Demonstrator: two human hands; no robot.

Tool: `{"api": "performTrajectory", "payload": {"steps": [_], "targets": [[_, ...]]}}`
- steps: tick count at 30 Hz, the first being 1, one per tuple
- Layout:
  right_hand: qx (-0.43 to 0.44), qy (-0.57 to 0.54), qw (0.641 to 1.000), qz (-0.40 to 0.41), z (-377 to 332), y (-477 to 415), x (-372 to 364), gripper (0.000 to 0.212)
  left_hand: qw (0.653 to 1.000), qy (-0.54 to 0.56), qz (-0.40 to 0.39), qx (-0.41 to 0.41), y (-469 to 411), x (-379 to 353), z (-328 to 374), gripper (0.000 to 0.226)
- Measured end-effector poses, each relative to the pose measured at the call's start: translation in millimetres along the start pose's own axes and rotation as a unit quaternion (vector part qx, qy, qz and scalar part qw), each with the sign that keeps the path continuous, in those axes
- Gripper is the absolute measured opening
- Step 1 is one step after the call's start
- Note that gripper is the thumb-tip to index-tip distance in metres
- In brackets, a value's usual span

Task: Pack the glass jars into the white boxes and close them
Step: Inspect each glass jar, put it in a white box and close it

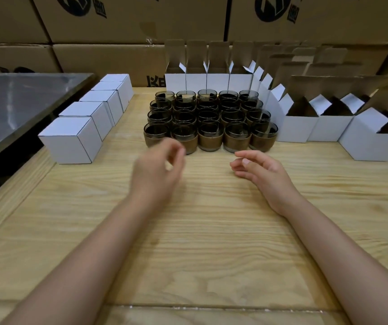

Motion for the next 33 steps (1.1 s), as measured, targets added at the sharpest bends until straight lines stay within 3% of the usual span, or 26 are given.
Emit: {"api": "performTrajectory", "payload": {"steps": [3, 6, 12, 16, 19, 25, 29, 33], "targets": [[0.004, 0.012, 1.0, 0.0, 0, 1, -2, 0.019, 0.994, 0.082, -0.064, 0.037, 6, -54, 34, 0.003], [0.006, 0.016, 1.0, -0.002, -2, 1, -3, 0.019, 0.975, 0.162, -0.073, 0.13, 11, -81, 34, 0.005], [0.019, 0.074, 0.997, 0.014, -6, 7, -7, 0.022, 0.953, 0.224, -0.083, 0.185, 11, -91, 16, 0.013], [0.082, 0.208, 0.959, 0.172, -18, 14, 6, 0.023, 0.955, 0.214, -0.093, 0.184, 10, -94, 16, 0.012], [0.108, 0.23, 0.919, 0.3, -31, 15, 25, 0.029, 0.956, 0.21, -0.089, 0.184, 10, -93, 16, 0.011], [-0.011, 0.29, 0.9, 0.326, -31, -22, 45, 0.058, 0.952, 0.224, -0.084, 0.189, 10, -95, 14, 0.013], [-0.07, 0.299, 0.897, 0.318, -28, -41, 50, 0.043, 0.949, 0.236, -0.072, 0.199, 10, -94, 13, 0.015], [-0.055, 0.287, 0.896, 0.334, -30, -42, 51, 0.017, 0.943, 0.25, -0.056, 0.211, 10, -91, 10, 0.016]]}}
Point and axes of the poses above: each hand's wrist, its own y-axis away from the middle knuckle, its own x-axis out of the back of the hand, z = x × y, the point moved 7 cm from there along -y, towards the middle knuckle, and after that the axes turned 14 degrees about -x, right-handed, at the moved point
